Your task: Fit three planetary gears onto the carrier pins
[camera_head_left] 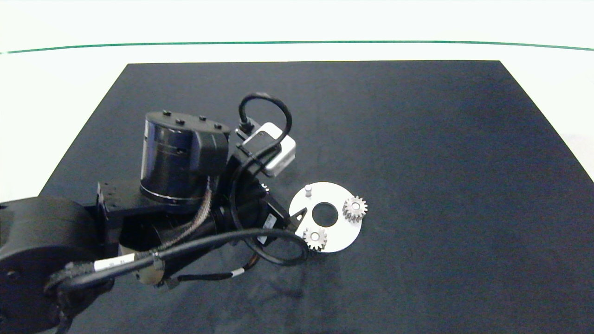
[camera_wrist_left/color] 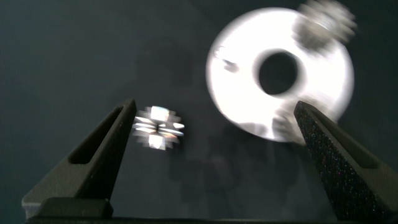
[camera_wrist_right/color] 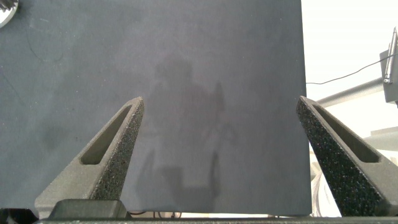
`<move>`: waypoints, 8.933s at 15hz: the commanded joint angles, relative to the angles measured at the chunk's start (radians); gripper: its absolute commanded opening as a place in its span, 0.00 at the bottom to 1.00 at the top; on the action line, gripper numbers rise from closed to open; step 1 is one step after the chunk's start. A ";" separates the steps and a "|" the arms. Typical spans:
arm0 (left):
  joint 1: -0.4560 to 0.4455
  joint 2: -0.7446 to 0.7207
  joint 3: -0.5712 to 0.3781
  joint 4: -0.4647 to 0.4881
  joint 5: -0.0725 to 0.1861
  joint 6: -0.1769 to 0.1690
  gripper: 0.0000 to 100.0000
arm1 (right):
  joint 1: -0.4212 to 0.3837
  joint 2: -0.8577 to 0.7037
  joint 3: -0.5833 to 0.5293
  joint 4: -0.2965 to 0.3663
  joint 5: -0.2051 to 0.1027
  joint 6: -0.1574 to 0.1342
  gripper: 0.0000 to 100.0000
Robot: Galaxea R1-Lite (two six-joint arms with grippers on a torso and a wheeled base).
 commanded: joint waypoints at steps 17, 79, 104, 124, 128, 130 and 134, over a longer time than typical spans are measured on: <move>0.223 0.176 0.051 -0.163 -0.103 -0.004 1.00 | -0.004 0.003 -0.014 0.002 -0.002 -0.002 1.00; 0.212 0.148 0.083 -0.165 -0.123 -0.022 0.00 | -0.007 0.004 -0.019 0.038 0.007 -0.002 1.00; 0.209 0.157 0.084 -0.163 -0.126 -0.030 0.00 | -0.007 0.004 -0.028 0.034 0.007 -0.002 1.00; 0.206 0.128 0.034 -0.107 -0.124 -0.025 0.00 | -0.007 0.012 -0.035 0.033 0.007 -0.002 1.00; 0.206 0.130 0.029 -0.107 -0.124 -0.025 0.00 | -0.007 0.015 -0.040 0.033 0.007 -0.002 1.00; 0.206 0.130 0.015 -0.105 -0.124 -0.025 0.00 | -0.007 0.016 -0.045 0.033 0.008 -0.002 1.00; 0.197 0.127 0.011 -0.103 -0.124 -0.024 0.00 | -0.007 0.015 -0.045 0.033 0.008 -0.002 1.00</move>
